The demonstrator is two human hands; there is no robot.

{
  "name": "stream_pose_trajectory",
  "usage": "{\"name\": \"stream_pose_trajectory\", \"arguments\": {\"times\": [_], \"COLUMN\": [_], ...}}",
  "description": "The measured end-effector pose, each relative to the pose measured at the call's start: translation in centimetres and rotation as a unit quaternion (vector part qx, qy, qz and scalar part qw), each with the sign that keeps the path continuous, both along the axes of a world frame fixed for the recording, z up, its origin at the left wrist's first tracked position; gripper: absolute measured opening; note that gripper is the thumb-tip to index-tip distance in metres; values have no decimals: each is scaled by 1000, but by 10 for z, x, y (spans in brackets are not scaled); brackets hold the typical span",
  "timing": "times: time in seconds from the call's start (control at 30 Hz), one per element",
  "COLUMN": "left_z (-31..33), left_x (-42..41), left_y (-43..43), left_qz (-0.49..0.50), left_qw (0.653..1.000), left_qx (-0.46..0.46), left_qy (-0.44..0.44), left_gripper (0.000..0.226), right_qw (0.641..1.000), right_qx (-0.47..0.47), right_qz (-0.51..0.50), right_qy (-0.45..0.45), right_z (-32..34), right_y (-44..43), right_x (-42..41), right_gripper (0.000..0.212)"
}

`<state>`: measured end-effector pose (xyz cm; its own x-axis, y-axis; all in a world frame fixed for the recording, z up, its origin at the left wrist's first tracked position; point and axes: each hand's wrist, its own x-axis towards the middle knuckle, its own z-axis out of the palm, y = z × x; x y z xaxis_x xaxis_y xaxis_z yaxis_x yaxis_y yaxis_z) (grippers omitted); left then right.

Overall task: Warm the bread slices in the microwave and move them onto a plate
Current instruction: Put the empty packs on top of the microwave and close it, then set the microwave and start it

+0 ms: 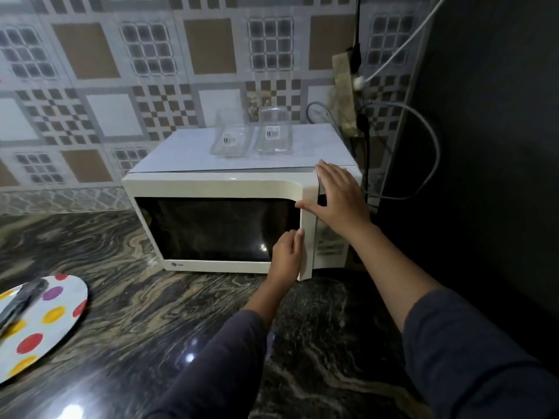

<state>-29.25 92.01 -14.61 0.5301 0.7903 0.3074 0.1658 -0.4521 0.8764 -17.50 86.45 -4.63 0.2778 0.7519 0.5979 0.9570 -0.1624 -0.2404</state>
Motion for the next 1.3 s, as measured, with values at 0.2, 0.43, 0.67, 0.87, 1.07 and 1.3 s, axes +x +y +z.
{"name": "stream_pose_trajectory", "arguments": {"times": [0.2, 0.43, 0.67, 0.87, 1.07, 1.3], "left_z": [-23, -21, -22, -22, -20, -17], "left_x": [-3, 5, 12, 15, 17, 17], "left_y": [6, -1, 2, 0, -3, -8], "left_qz": [-30, -13, 15, 39, 49, 64], "left_qw": [999, 1000, 998, 997, 996, 995], "left_qx": [-25, 13, 46, 49, 41, 35], "left_qy": [20, 22, 46, 55, 65, 69], "left_gripper": [58, 40, 39, 39, 37, 36], "right_qw": [998, 999, 994, 992, 992, 993], "right_qx": [-36, 41, 107, 122, 123, 116], "right_qz": [9, 32, 35, 28, 19, 9], "right_qy": [-42, -9, -1, -9, -19, -32], "right_z": [7, -3, -10, -11, -11, -9], "right_y": [4, 11, 17, 19, 20, 19], "right_x": [18, 25, 25, 26, 26, 23], "right_gripper": [106, 100, 82, 80, 80, 83]}}
